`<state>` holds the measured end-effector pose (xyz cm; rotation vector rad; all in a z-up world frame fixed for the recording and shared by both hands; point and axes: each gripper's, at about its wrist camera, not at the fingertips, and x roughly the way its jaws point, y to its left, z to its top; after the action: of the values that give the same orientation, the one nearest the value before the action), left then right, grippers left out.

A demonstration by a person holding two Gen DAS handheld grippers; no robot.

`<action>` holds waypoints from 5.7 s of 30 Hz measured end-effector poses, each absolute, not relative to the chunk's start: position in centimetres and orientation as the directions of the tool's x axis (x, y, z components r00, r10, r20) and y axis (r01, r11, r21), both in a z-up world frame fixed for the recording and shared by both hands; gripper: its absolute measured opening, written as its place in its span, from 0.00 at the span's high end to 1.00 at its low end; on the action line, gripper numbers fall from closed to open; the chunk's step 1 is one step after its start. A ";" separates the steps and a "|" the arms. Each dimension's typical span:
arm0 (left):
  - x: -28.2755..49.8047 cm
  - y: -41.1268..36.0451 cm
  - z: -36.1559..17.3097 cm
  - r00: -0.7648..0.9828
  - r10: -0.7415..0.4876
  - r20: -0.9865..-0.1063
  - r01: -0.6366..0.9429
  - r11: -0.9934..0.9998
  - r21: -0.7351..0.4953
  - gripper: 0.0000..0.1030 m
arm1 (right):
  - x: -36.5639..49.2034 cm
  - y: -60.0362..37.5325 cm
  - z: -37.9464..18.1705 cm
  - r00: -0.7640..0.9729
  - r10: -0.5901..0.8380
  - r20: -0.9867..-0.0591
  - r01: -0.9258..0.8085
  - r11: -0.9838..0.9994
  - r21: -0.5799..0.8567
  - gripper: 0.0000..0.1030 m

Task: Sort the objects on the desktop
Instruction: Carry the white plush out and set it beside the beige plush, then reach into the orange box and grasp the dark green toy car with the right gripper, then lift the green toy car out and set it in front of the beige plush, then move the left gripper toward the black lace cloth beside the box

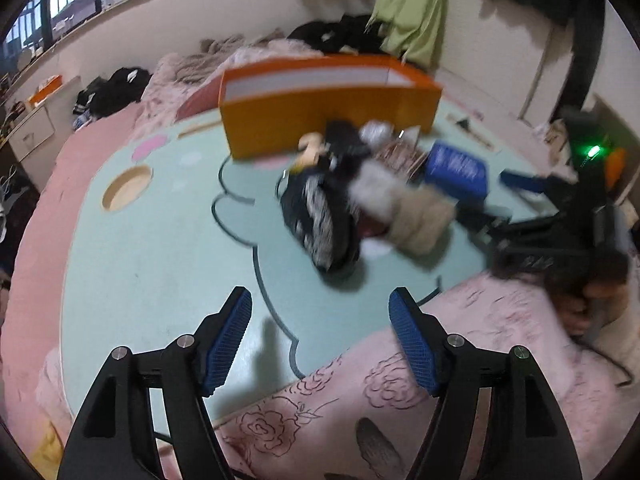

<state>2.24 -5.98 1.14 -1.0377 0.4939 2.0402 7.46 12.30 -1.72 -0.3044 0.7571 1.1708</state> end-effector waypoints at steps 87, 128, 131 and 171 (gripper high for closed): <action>0.4 -4.0 -1.2 -0.403 0.439 -0.803 -0.730 -0.684 -0.008 0.00 | 14.3 35.3 1.2 -0.225 0.244 -0.943 -0.830 0.459 0.316 0.16; 0.4 -4.0 -1.2 -0.395 0.441 -0.806 -0.737 -0.676 -0.008 0.00 | 6.1 13.0 0.2 -0.056 0.656 -0.753 -0.909 0.279 0.310 0.27; 0.4 -4.0 -1.2 -0.392 0.441 -0.807 -0.740 -0.672 -0.008 0.00 | 5.5 11.7 0.4 0.039 0.728 -0.685 -0.915 0.301 0.269 0.20; -6.3 5.8 7.9 -0.554 0.353 -0.754 -0.603 -0.794 0.072 0.00 | 4.5 8.4 -3.3 0.188 0.697 -0.692 -0.897 0.409 0.168 0.00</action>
<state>-6.28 5.77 7.86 -1.0296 0.4391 2.3271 4.47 8.39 -3.27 -0.3025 0.7850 1.1451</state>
